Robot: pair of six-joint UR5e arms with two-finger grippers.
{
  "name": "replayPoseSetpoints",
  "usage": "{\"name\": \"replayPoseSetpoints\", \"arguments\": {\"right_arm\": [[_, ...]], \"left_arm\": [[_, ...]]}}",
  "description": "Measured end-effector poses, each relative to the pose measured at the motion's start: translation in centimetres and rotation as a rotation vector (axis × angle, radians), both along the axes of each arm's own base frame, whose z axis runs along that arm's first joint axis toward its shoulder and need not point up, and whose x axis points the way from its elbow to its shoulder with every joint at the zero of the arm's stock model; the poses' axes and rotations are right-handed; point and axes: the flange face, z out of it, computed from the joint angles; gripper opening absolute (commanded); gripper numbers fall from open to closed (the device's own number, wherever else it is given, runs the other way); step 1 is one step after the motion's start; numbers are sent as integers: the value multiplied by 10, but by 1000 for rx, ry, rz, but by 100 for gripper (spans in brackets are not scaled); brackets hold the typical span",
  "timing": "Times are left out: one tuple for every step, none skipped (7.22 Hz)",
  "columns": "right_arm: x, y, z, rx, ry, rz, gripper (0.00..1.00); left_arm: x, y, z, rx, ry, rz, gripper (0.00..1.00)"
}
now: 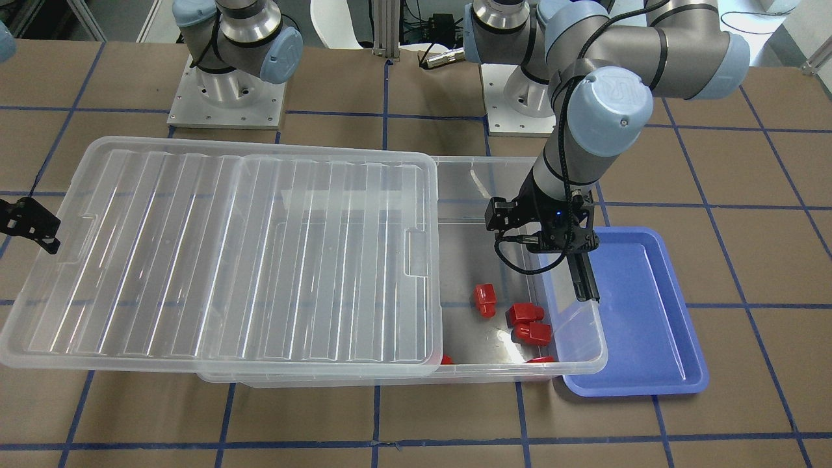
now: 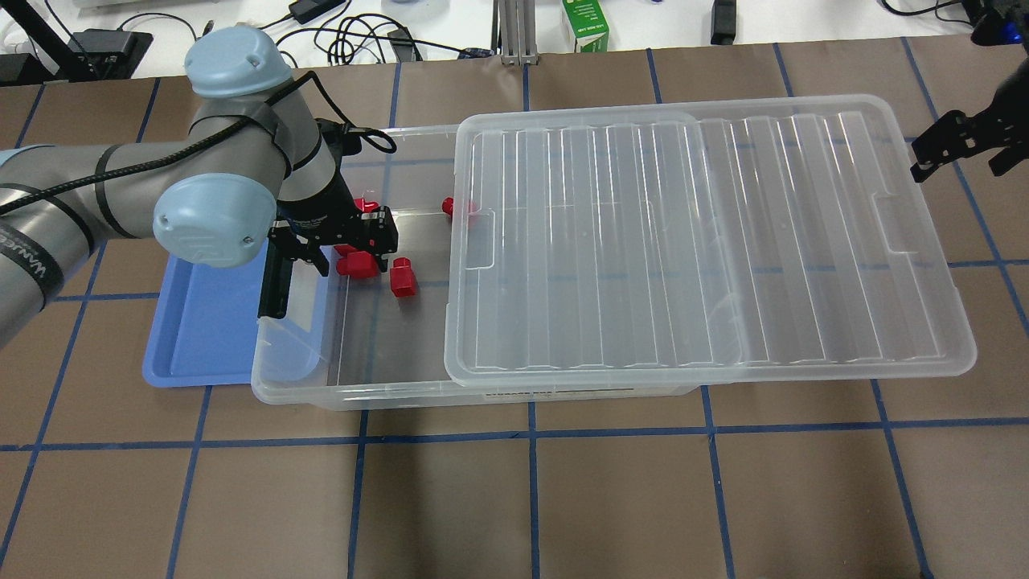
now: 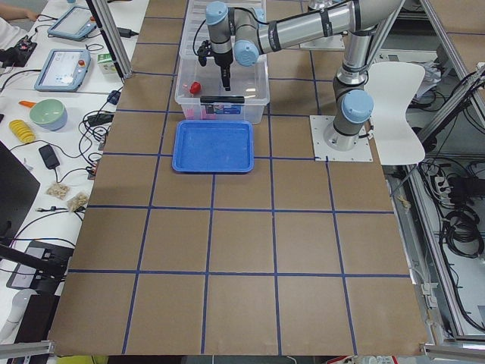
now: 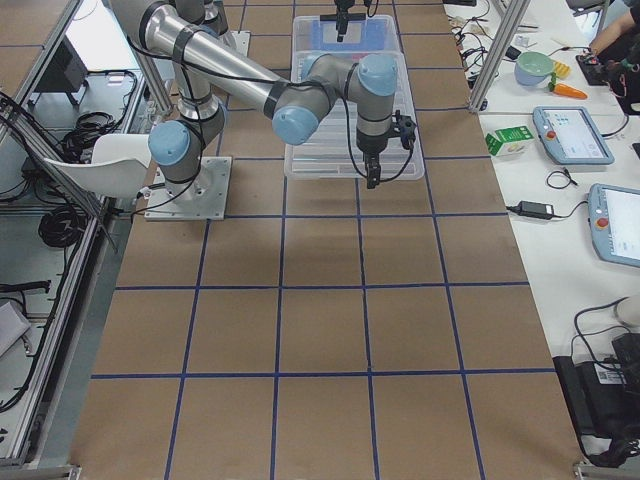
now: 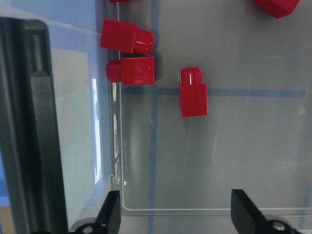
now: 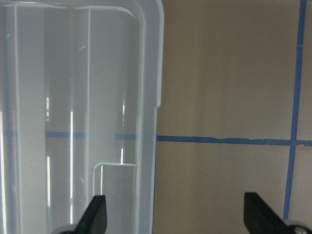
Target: Place red block in blue tray from box
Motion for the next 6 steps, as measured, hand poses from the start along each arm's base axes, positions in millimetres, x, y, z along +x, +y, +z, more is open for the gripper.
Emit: {"name": "replayPoseSetpoints", "arguments": {"right_arm": [[5, 3, 36, 22, -8, 1, 100], [11, 15, 68, 42, -11, -1, 100], [17, 27, 88, 52, -12, -4, 100], [24, 34, 98, 53, -14, -11, 100], [43, 35, 104, 49, -14, -27, 100], [78, 33, 107, 45, -12, -48, 100]], "left_arm": [[0, -3, -15, -3, 1, 2, 73], [-1, -8, -31, -8, 1, 6, 71], [-1, -14, -47, -12, 2, 11, 71], [-2, -20, -62, -13, 5, 20, 71], [-4, -25, -77, -8, 22, 36, 71], [-7, -28, -88, -2, 45, 52, 71]]}}
